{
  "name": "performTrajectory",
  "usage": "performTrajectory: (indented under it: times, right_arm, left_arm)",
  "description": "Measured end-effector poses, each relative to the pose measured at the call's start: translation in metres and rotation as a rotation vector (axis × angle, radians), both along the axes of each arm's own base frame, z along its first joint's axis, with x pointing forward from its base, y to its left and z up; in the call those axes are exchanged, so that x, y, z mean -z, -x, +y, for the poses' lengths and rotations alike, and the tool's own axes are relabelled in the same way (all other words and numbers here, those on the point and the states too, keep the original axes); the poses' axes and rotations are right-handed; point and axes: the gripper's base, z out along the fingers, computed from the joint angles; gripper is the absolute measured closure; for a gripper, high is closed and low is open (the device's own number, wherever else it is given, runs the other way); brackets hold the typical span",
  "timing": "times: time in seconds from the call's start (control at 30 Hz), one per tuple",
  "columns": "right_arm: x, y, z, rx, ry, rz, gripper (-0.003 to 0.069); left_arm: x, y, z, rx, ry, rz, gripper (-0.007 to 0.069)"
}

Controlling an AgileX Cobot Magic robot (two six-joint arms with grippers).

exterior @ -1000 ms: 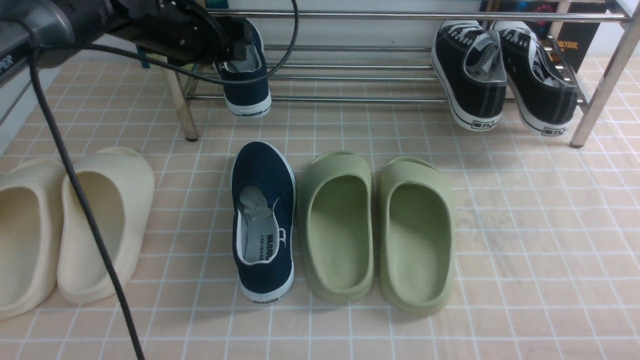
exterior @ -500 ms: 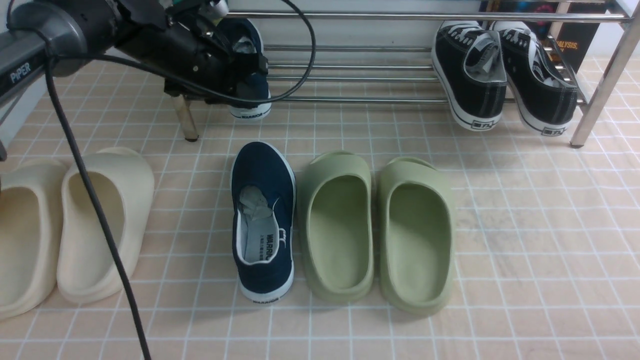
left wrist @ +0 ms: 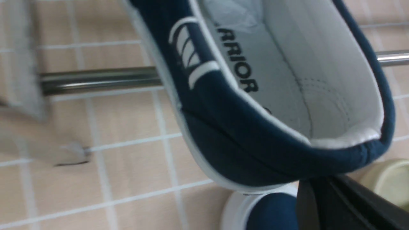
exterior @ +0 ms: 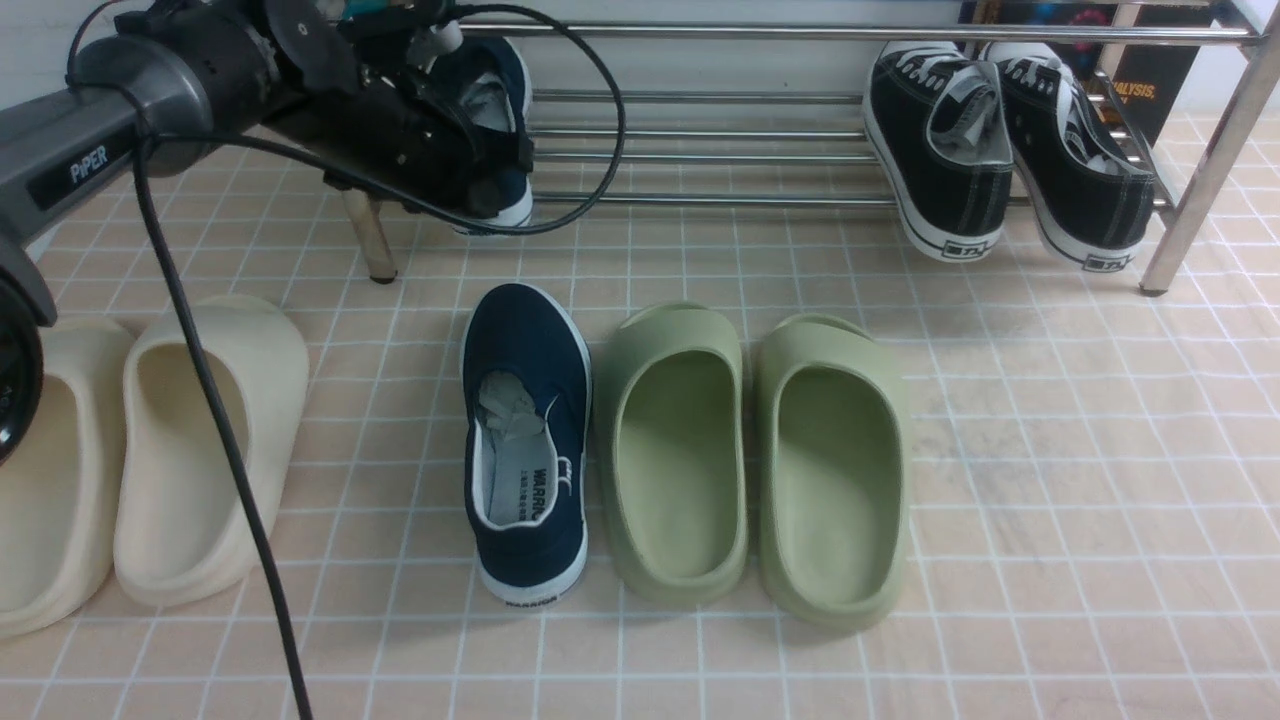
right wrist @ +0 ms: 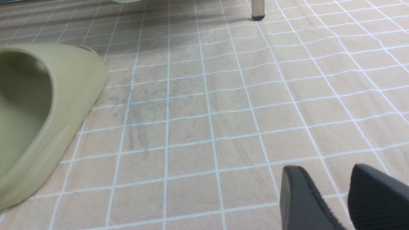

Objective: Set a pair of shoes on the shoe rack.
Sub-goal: Use the left arm to put a shoe into the shoe rack, then use the left arm to grab the shoe closest to it

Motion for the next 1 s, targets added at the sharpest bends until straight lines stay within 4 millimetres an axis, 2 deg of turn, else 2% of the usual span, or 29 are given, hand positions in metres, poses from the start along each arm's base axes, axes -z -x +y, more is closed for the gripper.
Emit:
performTrajectory:
  times: [0.27,0.5,0.63,0.73,0.77,0.87,1.0]
  right_arm:
    - [0.0,0.0,0.0,0.0,0.0,0.0,0.042]
    - [0.0,0.0,0.0,0.0,0.0,0.0,0.042]
    - [0.0,0.0,0.0,0.0,0.0,0.0,0.042]
    - [0.0,0.0,0.0,0.0,0.0,0.0,0.042]
    - [0.0,0.0,0.0,0.0,0.0,0.0,0.042]
    - [0.0,0.0,0.0,0.0,0.0,0.0,0.042]
    - [0.0,0.0,0.0,0.0,0.0,0.0,0.042]
  left_arm:
    - [-0.019,0.003,0.015,-0.091,-0.064,-0.045,0.0608]
    - [-0.019,0.013,0.016,-0.075,-0.08,0.05,0.0603]
    - [-0.028,0.026,0.018,-0.031,-0.125,0.119,0.0599]
    - [-0.061,0.052,0.023,0.024,-0.188,0.146,0.0589]
    - [-0.064,0.054,0.024,0.023,-0.189,0.138,0.0588]
    - [-0.119,0.096,0.03,0.033,-0.19,0.107,0.0582]
    - [-0.153,0.134,0.033,0.049,-0.157,0.084,0.0572]
